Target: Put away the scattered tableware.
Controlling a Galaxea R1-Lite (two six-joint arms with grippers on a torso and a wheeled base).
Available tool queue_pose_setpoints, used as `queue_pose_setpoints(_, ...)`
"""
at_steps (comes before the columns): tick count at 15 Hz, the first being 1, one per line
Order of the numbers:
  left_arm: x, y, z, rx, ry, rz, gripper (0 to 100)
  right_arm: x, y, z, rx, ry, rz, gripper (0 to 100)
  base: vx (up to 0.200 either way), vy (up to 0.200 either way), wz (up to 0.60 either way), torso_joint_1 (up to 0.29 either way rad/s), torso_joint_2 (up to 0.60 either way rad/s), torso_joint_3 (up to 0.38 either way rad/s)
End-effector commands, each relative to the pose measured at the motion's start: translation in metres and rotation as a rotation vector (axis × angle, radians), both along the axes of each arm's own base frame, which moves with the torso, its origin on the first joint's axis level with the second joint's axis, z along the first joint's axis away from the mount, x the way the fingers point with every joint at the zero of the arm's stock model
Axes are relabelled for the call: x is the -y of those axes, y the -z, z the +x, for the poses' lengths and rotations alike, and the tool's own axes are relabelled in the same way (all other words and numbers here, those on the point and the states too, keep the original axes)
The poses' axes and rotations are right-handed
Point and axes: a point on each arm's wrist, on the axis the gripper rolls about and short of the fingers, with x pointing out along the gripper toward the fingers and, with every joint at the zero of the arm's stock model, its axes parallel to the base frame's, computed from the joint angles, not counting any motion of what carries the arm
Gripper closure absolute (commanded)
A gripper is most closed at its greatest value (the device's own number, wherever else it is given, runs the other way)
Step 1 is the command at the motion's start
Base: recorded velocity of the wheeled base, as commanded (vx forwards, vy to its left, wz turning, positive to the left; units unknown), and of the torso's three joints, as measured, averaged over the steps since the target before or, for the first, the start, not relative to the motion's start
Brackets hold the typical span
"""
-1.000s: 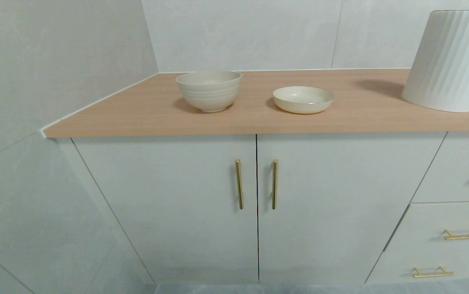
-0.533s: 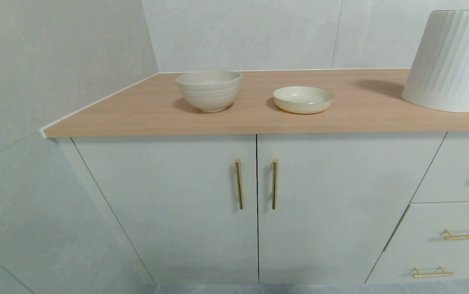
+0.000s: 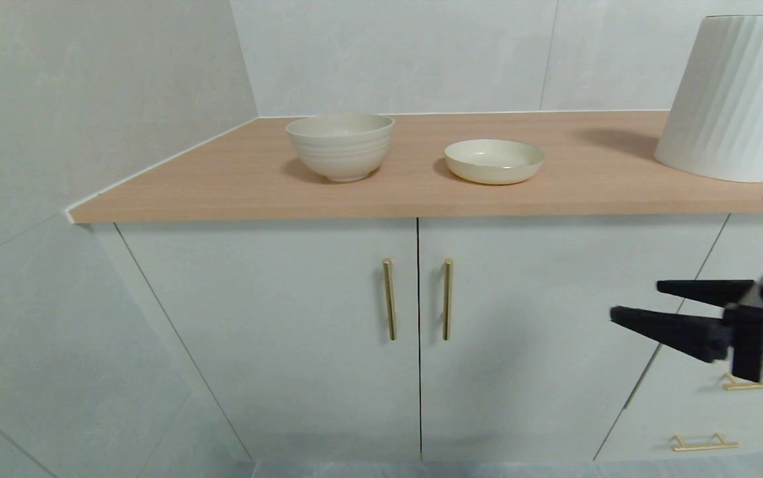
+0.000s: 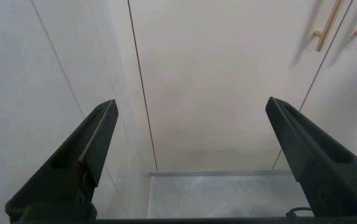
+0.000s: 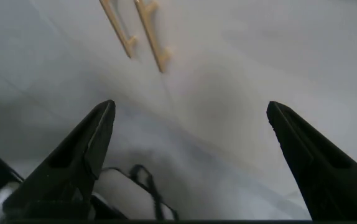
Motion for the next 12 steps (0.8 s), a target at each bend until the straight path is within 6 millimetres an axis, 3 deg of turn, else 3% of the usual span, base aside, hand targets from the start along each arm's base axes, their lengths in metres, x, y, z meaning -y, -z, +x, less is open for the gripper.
queue_pose_setpoints(1, 0.0, 0.0, 0.0, 0.0, 0.0, 0.0, 0, -0.049, 0.018, 0.051, -0.147, -0.094, 0.032, 0, 0.0, 0.0, 0.0, 0.0, 0.0, 0.0)
queue_pose_setpoints(7, 0.0, 0.0, 0.0, 0.0, 0.0, 0.0, 0, -0.095, 0.034, 0.087, -0.225, -0.21, 0.031, 0, 0.0, 0.0, 0.0, 0.0, 0.0, 0.0)
queue_pose_setpoints(12, 0.0, 0.0, 0.0, 0.0, 0.0, 0.0, 0, -0.135, 0.074, 0.123, -0.277, -0.152, 0.11, 0, 0.0, 0.0, 0.0, 0.0, 0.0, 0.0)
